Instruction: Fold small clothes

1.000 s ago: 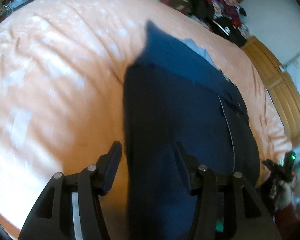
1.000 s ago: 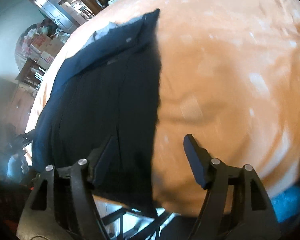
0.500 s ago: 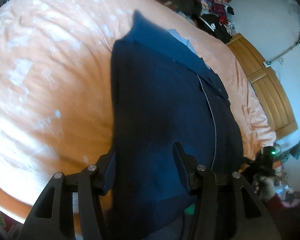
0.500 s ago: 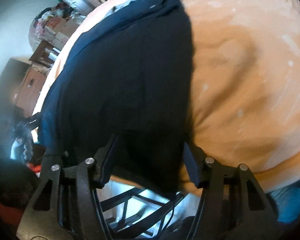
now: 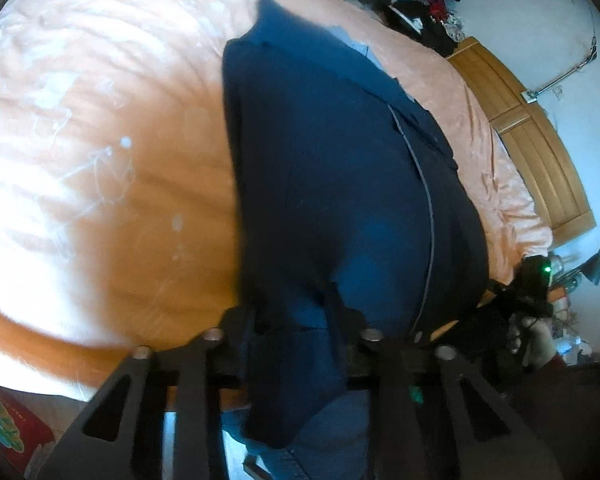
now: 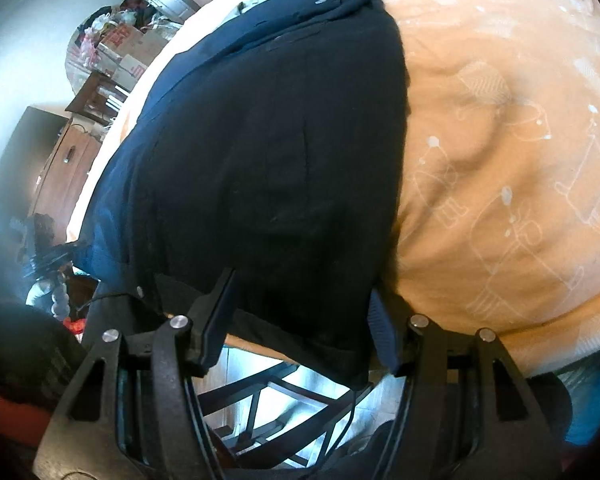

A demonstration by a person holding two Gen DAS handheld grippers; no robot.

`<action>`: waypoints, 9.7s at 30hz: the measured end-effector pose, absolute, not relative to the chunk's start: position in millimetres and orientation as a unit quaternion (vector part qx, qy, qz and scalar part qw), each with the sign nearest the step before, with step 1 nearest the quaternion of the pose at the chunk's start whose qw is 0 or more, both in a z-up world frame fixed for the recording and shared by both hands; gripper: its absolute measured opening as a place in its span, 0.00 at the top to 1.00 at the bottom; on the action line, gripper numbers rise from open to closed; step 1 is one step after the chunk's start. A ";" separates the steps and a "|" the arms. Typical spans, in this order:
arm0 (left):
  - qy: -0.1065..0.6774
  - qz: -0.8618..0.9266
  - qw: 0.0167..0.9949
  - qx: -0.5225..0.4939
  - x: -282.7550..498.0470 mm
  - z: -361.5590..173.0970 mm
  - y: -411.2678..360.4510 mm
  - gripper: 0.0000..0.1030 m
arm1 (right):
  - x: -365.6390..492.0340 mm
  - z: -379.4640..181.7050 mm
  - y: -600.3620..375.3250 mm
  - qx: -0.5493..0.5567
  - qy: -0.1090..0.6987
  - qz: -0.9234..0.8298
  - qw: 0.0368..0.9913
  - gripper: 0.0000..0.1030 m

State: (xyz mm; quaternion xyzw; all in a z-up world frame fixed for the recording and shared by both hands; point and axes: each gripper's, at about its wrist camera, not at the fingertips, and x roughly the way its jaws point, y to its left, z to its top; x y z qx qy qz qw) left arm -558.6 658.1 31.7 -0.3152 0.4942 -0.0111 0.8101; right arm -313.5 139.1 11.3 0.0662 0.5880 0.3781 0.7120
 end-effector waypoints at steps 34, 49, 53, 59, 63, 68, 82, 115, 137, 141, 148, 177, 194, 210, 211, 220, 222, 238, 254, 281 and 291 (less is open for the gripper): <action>0.345 0.009 0.864 -0.366 -210.5 78.3 775.6 0.76 | -5.7 89.1 227.2 0.159 0.497 0.407 0.750 0.78; 0.401 0.088 0.863 -0.293 -175.5 11.9 758.7 0.62 | 17.2 2.5 288.1 0.013 0.529 0.348 0.774 0.41; 0.374 0.118 0.897 -0.205 -192.3 54.0 735.0 0.58 | 5.5 7.3 272.1 0.034 0.522 0.323 0.788 0.37; 0.375 0.137 0.889 -0.224 -202.2 45.7 755.6 0.54 | -25.1 4.4 269.5 0.012 0.514 0.321 0.796 0.27; 0.435 0.072 0.853 -0.277 -179.0 12.9 772.6 0.52 | -29.9 2.2 275.1 0.005 0.505 0.321 0.801 0.21; 0.411 0.058 0.838 -0.354 -170.0 18.1 807.4 0.46 | -28.6 -0.9 279.0 0.006 0.504 0.324 0.801 0.16; 0.384 0.058 0.898 -0.206 -190.3 60.2 766.0 0.00 | -33.2 -4.2 287.7 -0.011 0.492 0.325 0.807 0.07; 0.468 0.306 0.814 -0.160 -351.0 1.2 756.8 0.00 | -118.6 6.5 167.9 -0.059 0.517 0.113 0.847 0.00; 0.431 0.357 0.823 -0.099 -351.3 6.0 737.7 0.00 | -136.7 2.7 165.3 -0.049 0.473 0.118 0.872 0.00; 0.425 0.382 0.817 -0.077 -349.5 6.8 736.1 0.00 | -136.3 1.8 165.2 -0.048 0.472 0.118 0.873 0.00; 0.432 0.390 0.808 -0.090 -349.5 4.9 745.7 0.00 | -133.1 0.4 164.3 -0.045 0.473 0.121 0.871 0.00; 0.430 0.358 0.814 -0.157 -357.9 2.1 759.5 0.00 | -132.0 0.0 164.8 -0.047 0.474 0.121 0.871 0.00; 0.430 0.361 0.813 -0.155 -358.4 1.7 758.9 0.00 | -131.8 -0.2 165.0 -0.047 0.474 0.121 0.871 0.00; 0.430 0.361 0.813 -0.155 -357.7 1.6 758.7 0.00 | -131.7 0.0 165.3 -0.047 0.474 0.121 0.871 0.00; 0.430 0.361 0.813 -0.154 -357.7 1.6 758.7 0.00 | -131.7 -0.1 164.9 -0.047 0.474 0.121 0.871 0.00; 0.430 0.361 0.813 -0.154 -357.6 1.4 758.7 0.00 | -131.6 0.0 165.0 -0.048 0.474 0.121 0.871 0.00; 0.430 0.361 0.813 -0.154 -357.3 1.4 758.6 0.00 | -131.6 0.0 165.0 -0.047 0.474 0.121 0.871 0.00; 0.430 0.362 0.813 -0.153 -357.4 1.2 758.8 0.00 | -131.6 0.2 165.2 -0.047 0.474 0.121 0.871 0.00; 0.430 0.365 0.812 -0.150 -356.7 1.7 759.4 0.00 | -131.5 0.2 165.1 -0.047 0.474 0.121 0.871 0.00; 0.429 0.369 0.811 -0.146 -356.3 2.6 760.7 0.00 | -131.4 0.1 165.2 -0.047 0.474 0.121 0.871 0.00; 0.429 0.371 0.811 -0.144 -358.0 3.2 766.4 0.00 | -131.3 0.0 164.9 -0.047 0.474 0.121 0.871 0.00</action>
